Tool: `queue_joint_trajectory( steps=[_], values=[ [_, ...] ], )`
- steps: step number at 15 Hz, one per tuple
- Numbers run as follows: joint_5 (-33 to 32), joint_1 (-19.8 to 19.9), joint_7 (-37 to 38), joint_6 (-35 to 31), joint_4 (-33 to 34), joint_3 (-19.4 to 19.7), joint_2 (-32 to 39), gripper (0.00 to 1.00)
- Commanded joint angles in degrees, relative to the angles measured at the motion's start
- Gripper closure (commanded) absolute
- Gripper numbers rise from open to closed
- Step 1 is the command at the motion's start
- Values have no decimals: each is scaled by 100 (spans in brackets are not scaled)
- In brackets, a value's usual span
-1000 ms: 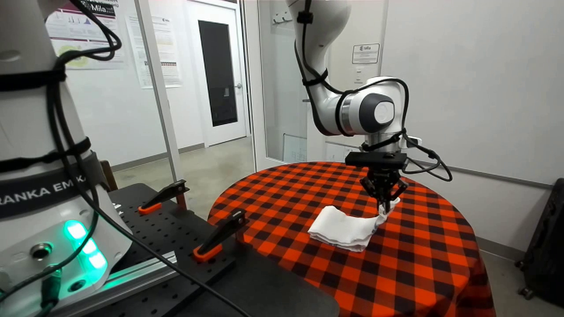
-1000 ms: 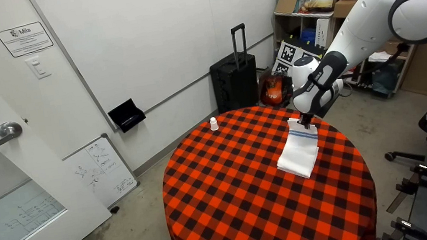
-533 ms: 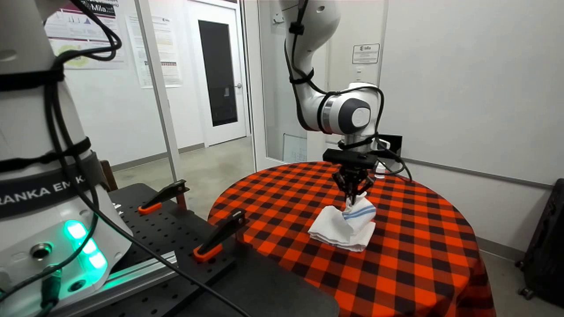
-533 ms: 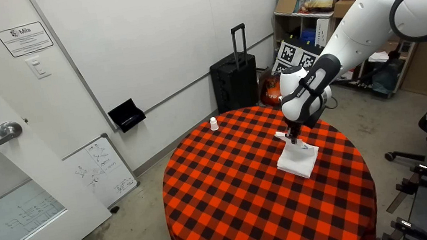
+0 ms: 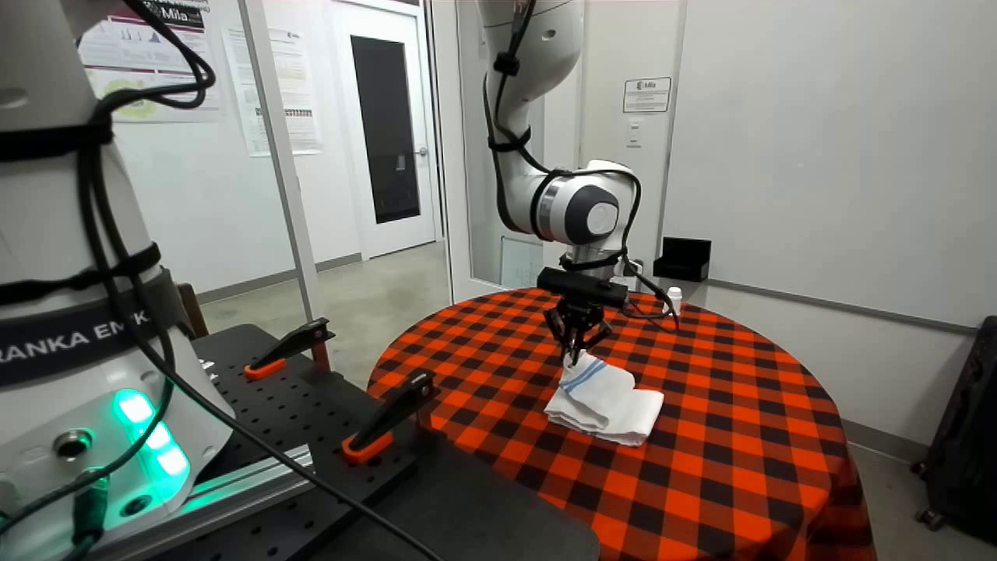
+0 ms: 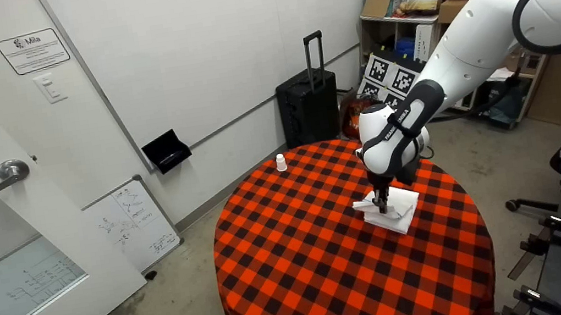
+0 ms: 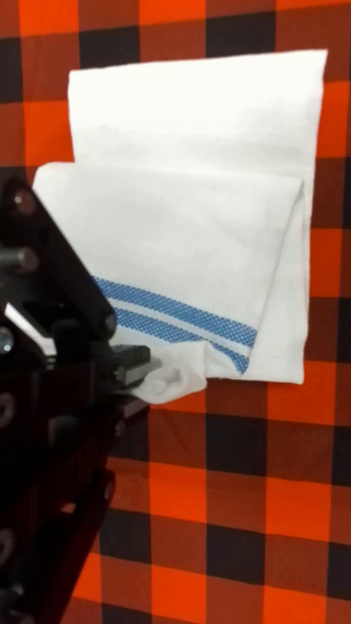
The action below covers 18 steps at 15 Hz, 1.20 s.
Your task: Move the tea towel to the right and then fold it
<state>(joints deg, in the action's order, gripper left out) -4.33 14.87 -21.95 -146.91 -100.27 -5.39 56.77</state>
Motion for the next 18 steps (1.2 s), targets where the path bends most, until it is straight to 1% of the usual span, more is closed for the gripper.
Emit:
queue_joint_trajectory(
  steps=[1, 8, 9, 10, 11, 12, 14, 18],
  values=[
    [34, 102, -375, 198, -95, -80, 21, 98],
    [63, 194, -667, 563, -265, -79, -44, 98],
    [92, 159, -577, 618, -248, -59, -41, 68],
    [99, 171, -614, 691, -242, -83, -45, 67],
    [108, 160, -601, 741, -241, -88, -52, 61],
    [118, 161, -607, 791, -239, -101, -56, 53],
    [156, 163, -598, 845, -241, -138, -80, 40],
    [235, 176, -569, 794, -319, -202, -195, 10]
  ],
)
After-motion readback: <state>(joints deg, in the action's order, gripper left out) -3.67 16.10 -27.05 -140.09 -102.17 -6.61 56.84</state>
